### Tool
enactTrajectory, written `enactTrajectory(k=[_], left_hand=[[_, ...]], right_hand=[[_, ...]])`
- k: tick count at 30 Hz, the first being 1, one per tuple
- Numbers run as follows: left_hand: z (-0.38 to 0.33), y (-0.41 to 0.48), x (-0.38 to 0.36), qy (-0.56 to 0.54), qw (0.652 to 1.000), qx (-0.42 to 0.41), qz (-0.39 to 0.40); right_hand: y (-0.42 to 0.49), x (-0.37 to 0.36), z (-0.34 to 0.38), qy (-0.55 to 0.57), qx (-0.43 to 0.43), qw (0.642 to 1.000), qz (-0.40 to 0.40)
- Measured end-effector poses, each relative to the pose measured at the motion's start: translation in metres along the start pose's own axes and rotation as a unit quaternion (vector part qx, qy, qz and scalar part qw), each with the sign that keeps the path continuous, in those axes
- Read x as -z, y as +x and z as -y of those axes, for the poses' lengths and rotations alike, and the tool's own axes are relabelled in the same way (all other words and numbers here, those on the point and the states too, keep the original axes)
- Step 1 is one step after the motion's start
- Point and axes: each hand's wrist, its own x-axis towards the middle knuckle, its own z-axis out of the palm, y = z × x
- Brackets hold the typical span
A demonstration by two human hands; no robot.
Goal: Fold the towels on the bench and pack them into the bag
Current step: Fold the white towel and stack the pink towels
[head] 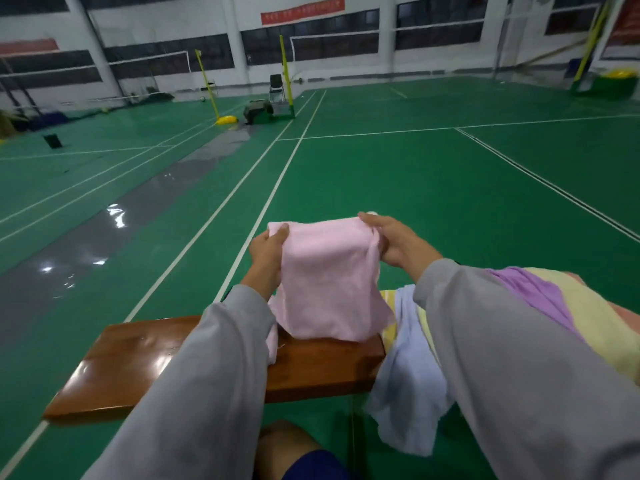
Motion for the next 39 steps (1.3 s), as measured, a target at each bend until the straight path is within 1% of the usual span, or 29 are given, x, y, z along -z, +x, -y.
enactTrajectory(k=[1,2,4,5,6,7,8,9,10,11,12,14,16,18,19,20,21,23,25,29,30,32,33,34,35,36,37,38,39], left_hand=[[-0.001,0.006,0.004,0.007,1.0,-0.006,-0.008],[-0.003,0.008,0.007,0.021,1.0,-0.004,-0.014],[-0.005,0.011,0.013,0.06,0.998,0.02,-0.014],[-0.005,0.012,0.015,0.082,0.996,0.032,-0.004],[-0.006,0.012,0.017,0.1,0.994,0.034,0.008],[-0.008,0.012,0.019,0.107,0.994,0.03,0.014],[-0.01,0.011,0.02,0.106,0.994,0.027,0.016],[-0.012,0.011,0.022,0.099,0.995,0.027,0.016],[-0.013,0.012,0.024,0.09,0.995,0.029,0.015],[-0.012,0.014,0.027,0.08,0.996,0.035,0.014],[-0.013,0.013,0.028,0.075,0.996,0.039,0.018],[-0.012,0.013,0.03,0.081,0.995,0.047,0.035],[-0.01,0.011,0.029,0.102,0.991,0.049,0.066],[-0.012,0.008,0.027,0.101,0.991,0.036,0.084],[-0.013,0.007,0.028,0.095,0.992,0.025,0.08],[-0.015,0.007,0.029,0.088,0.994,0.014,0.069],[-0.017,0.009,0.031,0.082,0.995,0.004,0.057],[-0.019,0.013,0.039,0.082,0.996,-0.018,0.038],[-0.02,0.013,0.044,0.087,0.995,-0.028,0.025],[-0.022,0.014,0.048,0.07,0.998,-0.011,0.003],[-0.023,0.016,0.049,0.061,0.998,-0.011,-0.002],[-0.023,0.022,0.053,0.036,0.999,-0.011,-0.011],[-0.023,0.023,0.054,0.022,1.0,-0.011,-0.013],[-0.024,0.023,0.054,0.012,1.0,-0.013,-0.014],[-0.025,0.024,0.054,0.011,1.0,-0.014,-0.014],[-0.025,0.024,0.054,0.012,1.0,-0.014,-0.013],[-0.025,0.024,0.055,0.017,1.0,-0.014,-0.013],[-0.025,0.025,0.056,0.025,0.999,-0.017,-0.016],[-0.025,0.027,0.057,0.037,0.999,-0.024,-0.026]], right_hand=[[-0.002,0.001,0.003,0.0,0.015,1.0,-0.016],[-0.002,0.003,0.001,-0.038,0.015,0.999,-0.034],[-0.008,0.004,-0.003,-0.114,-0.017,0.992,-0.045],[-0.009,0.006,-0.002,-0.109,-0.03,0.993,-0.036],[-0.007,0.009,0.001,-0.056,-0.028,0.998,-0.027],[-0.005,0.012,0.006,0.031,-0.013,0.999,-0.017],[-0.004,0.016,0.011,0.113,0.0,0.994,-0.003],[0.0,0.019,0.012,0.153,0.005,0.988,0.0],[0.004,0.021,0.011,0.144,-0.011,0.99,0.002],[0.005,0.021,0.006,0.108,-0.036,0.993,0.001],[0.006,0.022,0.0,0.06,-0.08,0.995,0.022],[0.002,0.018,-0.005,-0.002,-0.154,0.983,0.103],[0.0,0.01,-0.002,-0.079,-0.158,0.973,0.148],[0.002,0.002,0.004,-0.194,-0.121,0.966,0.122],[0.004,0.001,0.004,-0.233,-0.109,0.961,0.103],[0.009,0.003,0.003,-0.243,-0.094,0.963,0.069],[0.014,0.006,0.003,-0.221,-0.075,0.972,0.027],[0.022,0.014,-0.001,-0.109,-0.033,0.992,-0.053],[0.025,0.021,-0.01,-0.01,-0.018,0.995,-0.099],[0.038,0.031,-0.024,0.033,-0.023,0.986,-0.159],[0.043,0.03,-0.021,0.067,-0.014,0.985,-0.157],[0.036,0.022,-0.009,0.108,-0.003,0.988,-0.112],[0.029,0.018,-0.003,0.085,-0.013,0.994,-0.068],[0.023,0.016,0.001,0.025,-0.026,0.999,-0.022],[0.017,0.015,0.004,-0.063,-0.044,0.997,0.015],[0.013,0.015,0.004,-0.15,-0.066,0.986,0.041],[0.01,0.015,0.008,-0.203,-0.073,0.975,0.049],[0.011,0.015,0.017,-0.196,-0.053,0.978,0.047],[0.012,0.016,0.027,-0.143,-0.01,0.989,0.043]])
